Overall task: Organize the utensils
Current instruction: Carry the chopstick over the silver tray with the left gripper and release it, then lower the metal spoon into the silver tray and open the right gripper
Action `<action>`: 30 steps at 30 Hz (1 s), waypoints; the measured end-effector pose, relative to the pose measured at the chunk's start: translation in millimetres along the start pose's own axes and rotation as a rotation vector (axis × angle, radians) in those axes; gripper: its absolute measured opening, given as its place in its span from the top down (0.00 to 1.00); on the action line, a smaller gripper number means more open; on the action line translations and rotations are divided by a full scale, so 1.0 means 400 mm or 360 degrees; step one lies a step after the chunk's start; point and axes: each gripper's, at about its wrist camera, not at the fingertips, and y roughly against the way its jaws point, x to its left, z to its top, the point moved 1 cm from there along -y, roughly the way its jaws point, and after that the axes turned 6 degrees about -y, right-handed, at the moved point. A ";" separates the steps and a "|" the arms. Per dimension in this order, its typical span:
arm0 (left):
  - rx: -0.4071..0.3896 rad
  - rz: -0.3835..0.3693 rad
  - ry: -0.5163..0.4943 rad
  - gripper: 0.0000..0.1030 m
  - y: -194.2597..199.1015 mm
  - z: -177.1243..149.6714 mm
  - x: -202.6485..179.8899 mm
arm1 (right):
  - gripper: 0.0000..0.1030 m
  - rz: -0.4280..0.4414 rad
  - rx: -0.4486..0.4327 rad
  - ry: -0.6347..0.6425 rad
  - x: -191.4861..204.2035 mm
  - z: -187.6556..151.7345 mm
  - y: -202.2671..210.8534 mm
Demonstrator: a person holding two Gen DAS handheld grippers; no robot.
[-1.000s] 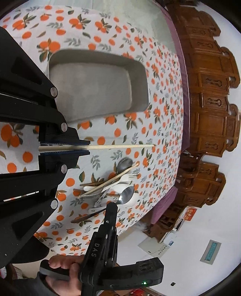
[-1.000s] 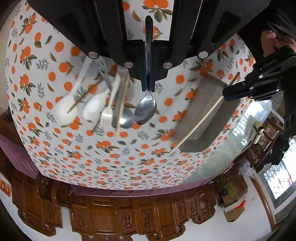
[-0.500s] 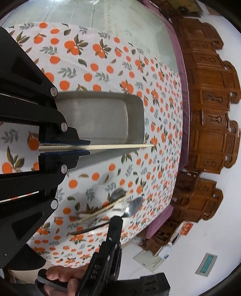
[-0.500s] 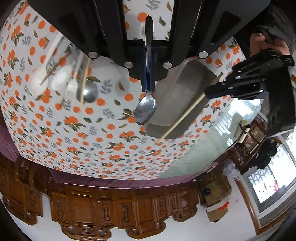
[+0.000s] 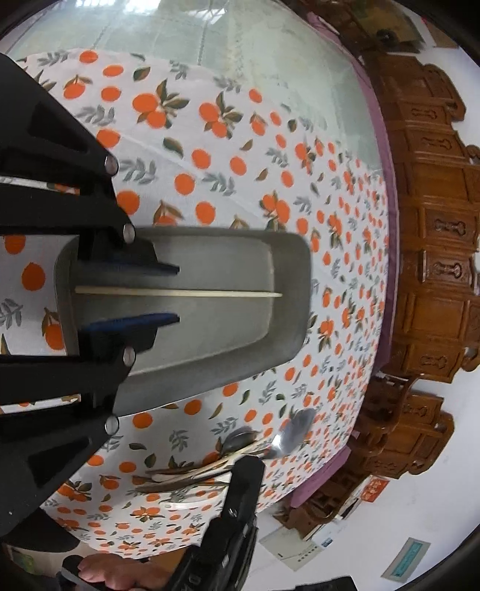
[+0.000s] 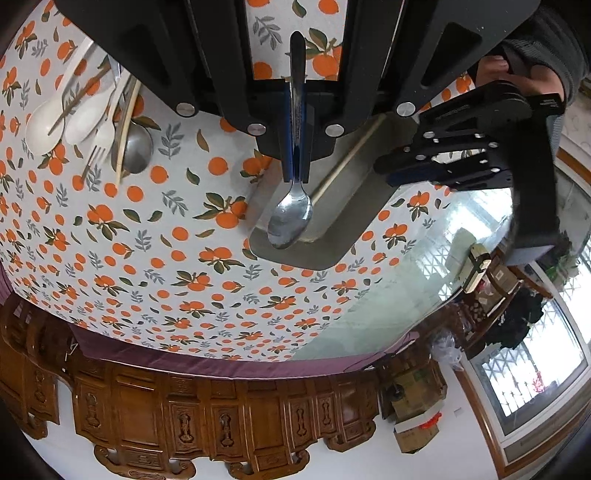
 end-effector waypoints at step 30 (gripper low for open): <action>-0.0204 0.0132 0.0044 0.71 0.135 0.033 0.109 | 0.94 -0.0036 0.0103 0.0034 0.097 0.010 -0.231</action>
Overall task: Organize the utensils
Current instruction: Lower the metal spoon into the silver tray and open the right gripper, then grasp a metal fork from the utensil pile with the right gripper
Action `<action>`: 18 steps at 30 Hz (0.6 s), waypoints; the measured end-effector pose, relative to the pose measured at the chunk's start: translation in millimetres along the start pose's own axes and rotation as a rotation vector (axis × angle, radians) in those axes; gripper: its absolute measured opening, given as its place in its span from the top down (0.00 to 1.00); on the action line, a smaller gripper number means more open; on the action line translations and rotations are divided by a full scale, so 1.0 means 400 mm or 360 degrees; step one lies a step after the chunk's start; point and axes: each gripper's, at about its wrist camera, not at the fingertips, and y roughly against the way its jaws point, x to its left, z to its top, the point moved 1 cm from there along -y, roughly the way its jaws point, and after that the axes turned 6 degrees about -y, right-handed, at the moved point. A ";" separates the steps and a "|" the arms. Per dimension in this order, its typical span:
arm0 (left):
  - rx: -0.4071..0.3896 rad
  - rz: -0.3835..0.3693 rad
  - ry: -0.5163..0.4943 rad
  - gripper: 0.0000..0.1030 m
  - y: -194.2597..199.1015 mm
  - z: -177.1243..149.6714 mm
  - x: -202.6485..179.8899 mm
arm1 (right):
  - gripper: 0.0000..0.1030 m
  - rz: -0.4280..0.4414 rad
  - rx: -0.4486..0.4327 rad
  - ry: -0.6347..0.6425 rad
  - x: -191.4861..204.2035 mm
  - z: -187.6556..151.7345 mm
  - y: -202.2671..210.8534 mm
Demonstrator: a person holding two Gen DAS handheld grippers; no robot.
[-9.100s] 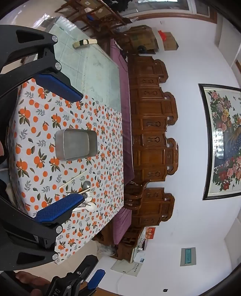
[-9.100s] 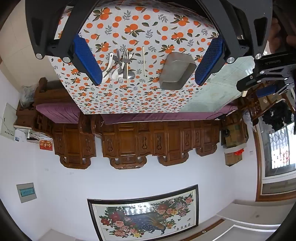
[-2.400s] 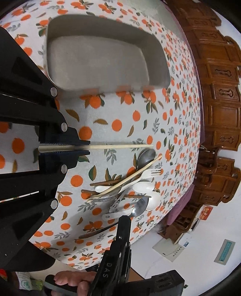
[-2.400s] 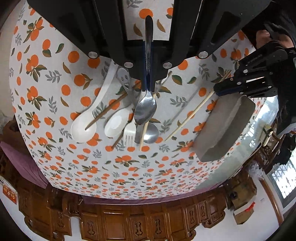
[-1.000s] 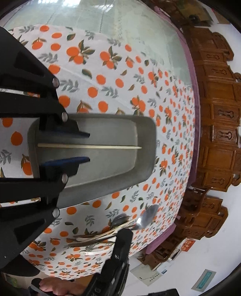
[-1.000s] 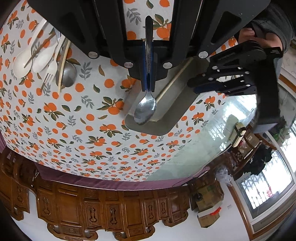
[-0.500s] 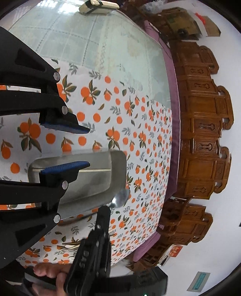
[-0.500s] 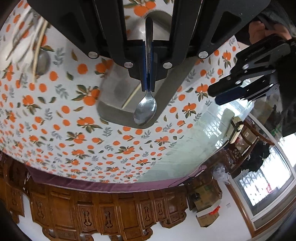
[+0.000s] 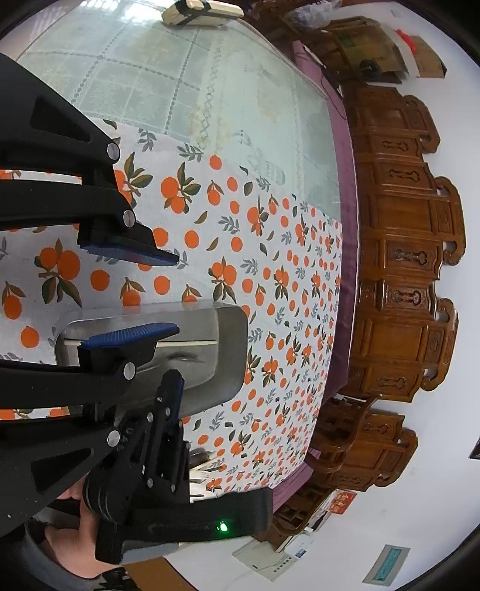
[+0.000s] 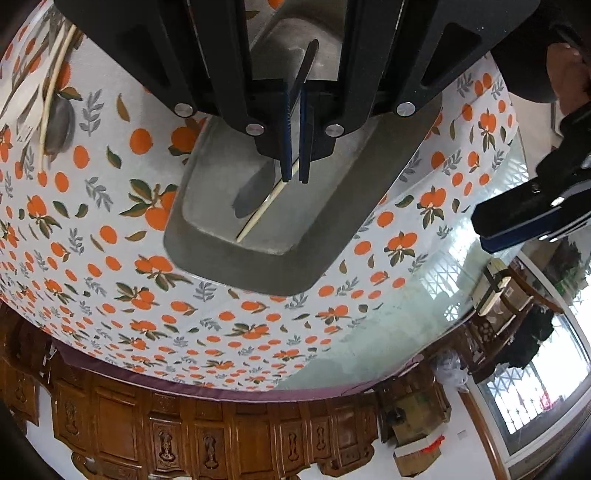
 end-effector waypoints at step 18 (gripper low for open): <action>-0.0082 -0.0130 -0.0143 0.34 0.015 0.007 -0.193 | 0.94 -0.0289 -0.0226 -0.0065 -0.248 -0.163 0.393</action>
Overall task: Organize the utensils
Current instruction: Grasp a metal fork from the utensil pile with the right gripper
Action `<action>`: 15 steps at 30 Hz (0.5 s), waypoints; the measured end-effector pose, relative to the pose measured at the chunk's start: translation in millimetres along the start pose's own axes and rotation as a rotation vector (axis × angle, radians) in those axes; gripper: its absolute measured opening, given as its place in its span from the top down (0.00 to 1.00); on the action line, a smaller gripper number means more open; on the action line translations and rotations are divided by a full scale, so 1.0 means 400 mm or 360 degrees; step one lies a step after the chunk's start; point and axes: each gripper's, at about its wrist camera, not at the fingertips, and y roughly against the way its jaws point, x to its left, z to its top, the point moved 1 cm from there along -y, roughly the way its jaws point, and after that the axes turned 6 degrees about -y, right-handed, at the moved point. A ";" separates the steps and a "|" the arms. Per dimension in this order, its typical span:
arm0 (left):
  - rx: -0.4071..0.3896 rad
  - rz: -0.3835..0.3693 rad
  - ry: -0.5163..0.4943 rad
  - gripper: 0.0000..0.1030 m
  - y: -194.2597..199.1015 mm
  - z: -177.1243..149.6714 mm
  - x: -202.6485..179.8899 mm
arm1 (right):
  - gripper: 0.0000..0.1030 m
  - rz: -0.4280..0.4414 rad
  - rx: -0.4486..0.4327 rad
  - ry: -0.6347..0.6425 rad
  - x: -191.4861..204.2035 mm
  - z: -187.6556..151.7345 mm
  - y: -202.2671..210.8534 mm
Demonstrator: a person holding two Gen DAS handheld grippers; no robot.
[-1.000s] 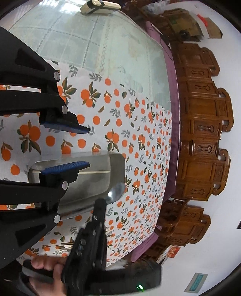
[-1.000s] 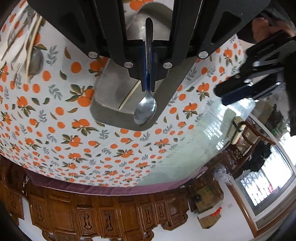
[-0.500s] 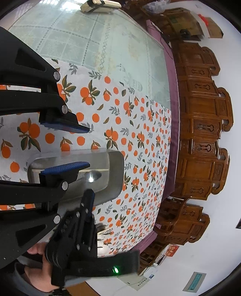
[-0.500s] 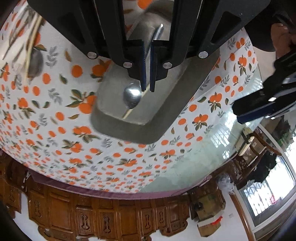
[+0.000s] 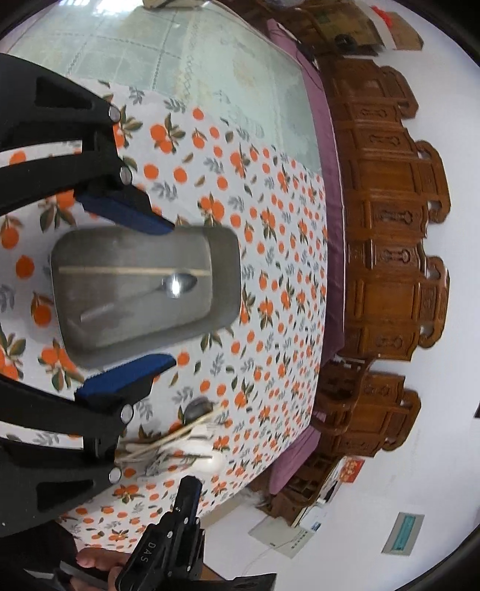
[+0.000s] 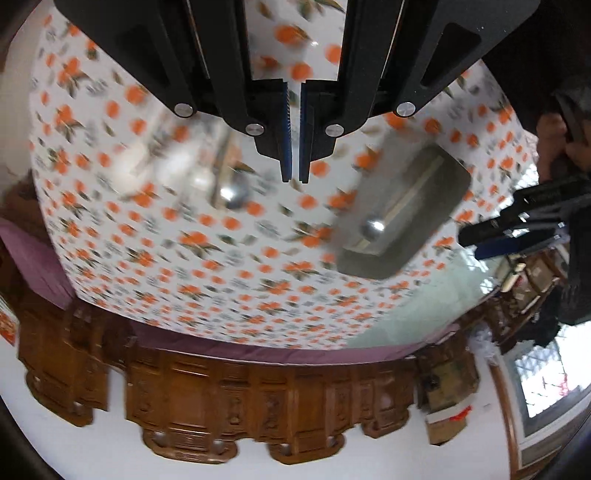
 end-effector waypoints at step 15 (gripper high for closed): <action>0.0054 -0.0104 -0.0147 0.32 -0.054 -0.025 -0.152 | 0.65 -0.0093 0.0110 -0.0136 -0.103 -0.123 -0.090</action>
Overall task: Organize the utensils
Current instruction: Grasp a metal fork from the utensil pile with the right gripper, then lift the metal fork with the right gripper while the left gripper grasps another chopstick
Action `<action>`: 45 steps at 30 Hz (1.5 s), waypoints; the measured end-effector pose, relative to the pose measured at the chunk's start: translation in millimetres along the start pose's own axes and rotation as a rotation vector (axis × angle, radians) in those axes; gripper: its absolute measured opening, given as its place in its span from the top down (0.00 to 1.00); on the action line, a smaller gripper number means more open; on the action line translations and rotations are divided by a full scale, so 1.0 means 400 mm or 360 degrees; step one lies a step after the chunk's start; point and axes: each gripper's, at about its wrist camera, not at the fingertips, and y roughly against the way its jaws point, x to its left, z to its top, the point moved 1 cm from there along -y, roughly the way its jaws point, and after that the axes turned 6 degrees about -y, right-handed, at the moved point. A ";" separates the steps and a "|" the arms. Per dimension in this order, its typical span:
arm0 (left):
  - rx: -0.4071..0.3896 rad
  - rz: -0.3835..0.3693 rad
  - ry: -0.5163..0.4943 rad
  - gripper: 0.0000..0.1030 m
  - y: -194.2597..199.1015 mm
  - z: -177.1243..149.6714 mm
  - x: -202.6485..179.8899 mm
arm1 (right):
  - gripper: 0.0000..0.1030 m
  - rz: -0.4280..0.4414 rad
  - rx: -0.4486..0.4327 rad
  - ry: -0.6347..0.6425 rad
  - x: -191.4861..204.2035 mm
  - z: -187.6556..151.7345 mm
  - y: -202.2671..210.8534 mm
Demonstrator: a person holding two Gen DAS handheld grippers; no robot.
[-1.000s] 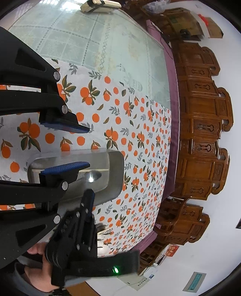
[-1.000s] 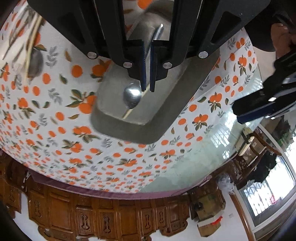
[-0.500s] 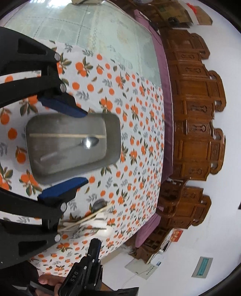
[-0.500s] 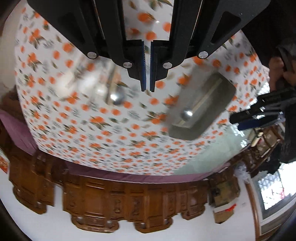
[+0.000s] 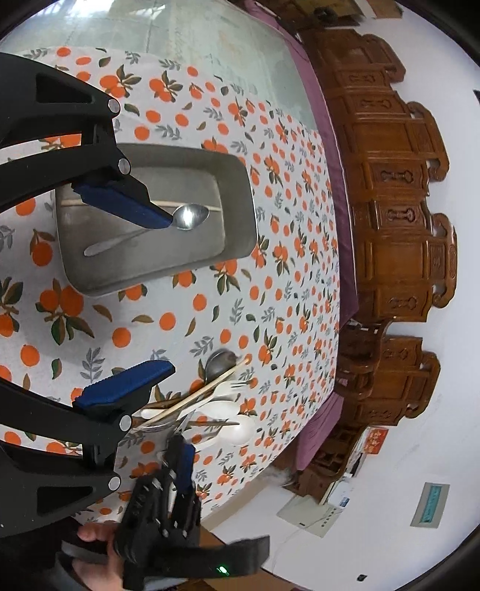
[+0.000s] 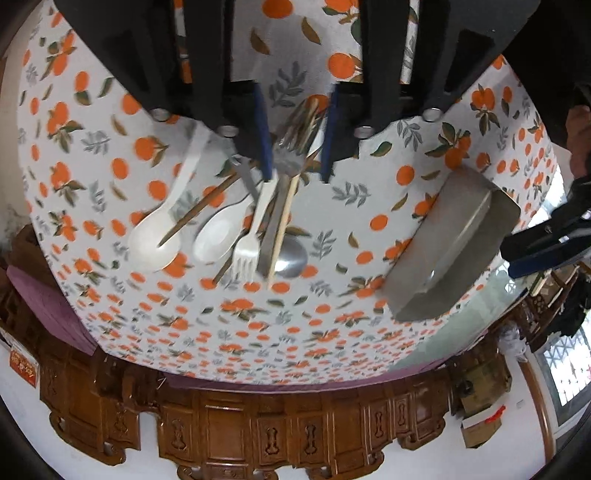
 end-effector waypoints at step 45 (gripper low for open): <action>0.0140 0.0131 -0.0199 0.32 -0.129 -0.040 -0.199 | 0.97 0.0080 -0.0153 -0.0294 -0.168 0.013 0.028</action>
